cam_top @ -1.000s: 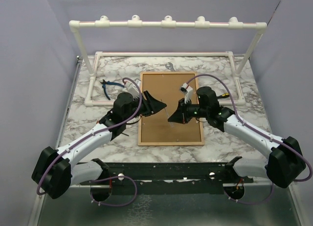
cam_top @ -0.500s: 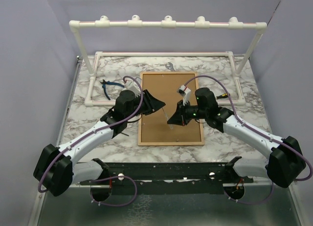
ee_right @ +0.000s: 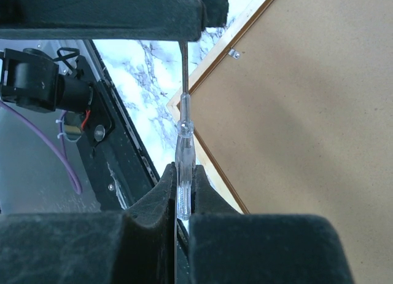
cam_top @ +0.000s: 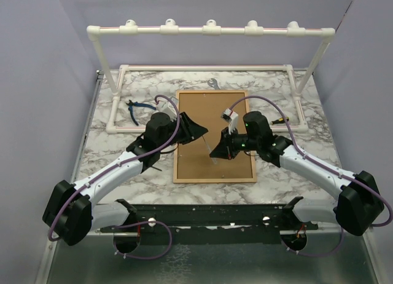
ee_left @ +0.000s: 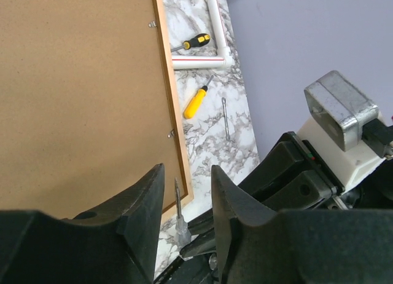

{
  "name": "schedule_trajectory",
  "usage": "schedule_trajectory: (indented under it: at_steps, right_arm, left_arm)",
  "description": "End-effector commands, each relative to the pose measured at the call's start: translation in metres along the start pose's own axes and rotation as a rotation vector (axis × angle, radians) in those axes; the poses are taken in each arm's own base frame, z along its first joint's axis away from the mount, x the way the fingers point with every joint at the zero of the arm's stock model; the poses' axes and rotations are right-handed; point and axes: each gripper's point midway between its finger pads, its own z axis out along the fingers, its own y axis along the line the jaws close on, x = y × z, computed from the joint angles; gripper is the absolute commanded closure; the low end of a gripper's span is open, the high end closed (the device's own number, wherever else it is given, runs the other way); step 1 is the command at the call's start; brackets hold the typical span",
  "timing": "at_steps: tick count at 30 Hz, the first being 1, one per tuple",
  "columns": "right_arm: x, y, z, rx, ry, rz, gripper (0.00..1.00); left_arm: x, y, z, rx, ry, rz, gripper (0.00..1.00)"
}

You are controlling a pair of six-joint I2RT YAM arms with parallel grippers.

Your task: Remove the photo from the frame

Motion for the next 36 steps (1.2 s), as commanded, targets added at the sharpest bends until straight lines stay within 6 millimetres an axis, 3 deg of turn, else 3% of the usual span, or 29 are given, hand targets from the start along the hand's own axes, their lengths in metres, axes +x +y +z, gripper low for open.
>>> schedule_trajectory:
  at_steps: [1, 14, 20, 23, 24, 28, 30, 32, 36]
  right_arm:
    - [-0.007, -0.002, -0.001, 0.039, -0.006, -0.024, 0.99]
    - [-0.005, -0.004, 0.002, 0.058, 0.007, -0.029, 1.0]
    - [-0.004, -0.004, 0.002, 0.059, 0.011, -0.034, 1.0]
    - [-0.005, -0.004, 0.002, 0.062, 0.013, -0.036, 0.98]
    - [-0.005, -0.005, 0.002, 0.067, 0.012, -0.036, 0.91]
    - [-0.009, -0.003, -0.001, 0.075, -0.02, -0.029, 0.32]
    - [-0.014, 0.001, -0.004, 0.067, -0.071, -0.011, 0.13]
    - [-0.022, 0.004, -0.008, 0.068, -0.138, 0.037, 0.05]
    - [-0.054, 0.017, -0.02, 0.045, -0.32, 0.226, 0.02]
  left_arm:
    - [-0.014, -0.006, -0.001, -0.009, -0.035, -0.019, 0.62]
    - [-0.011, -0.002, 0.002, -0.016, -0.015, -0.027, 0.73]
    - [-0.009, 0.0, 0.004, -0.021, -0.004, -0.029, 0.98]
    - [-0.009, 0.002, 0.004, -0.034, -0.008, -0.032, 1.0]
    - [-0.01, 0.003, 0.004, -0.038, -0.013, -0.034, 1.0]
    - [-0.019, 0.003, -0.001, -0.04, -0.054, -0.056, 1.0]
    - [-0.025, 0.001, -0.006, -0.016, -0.083, -0.082, 1.0]
    - [-0.035, -0.006, -0.012, 0.042, -0.124, -0.113, 1.0]
    - [-0.051, -0.024, -0.027, 0.174, -0.203, -0.182, 1.0]
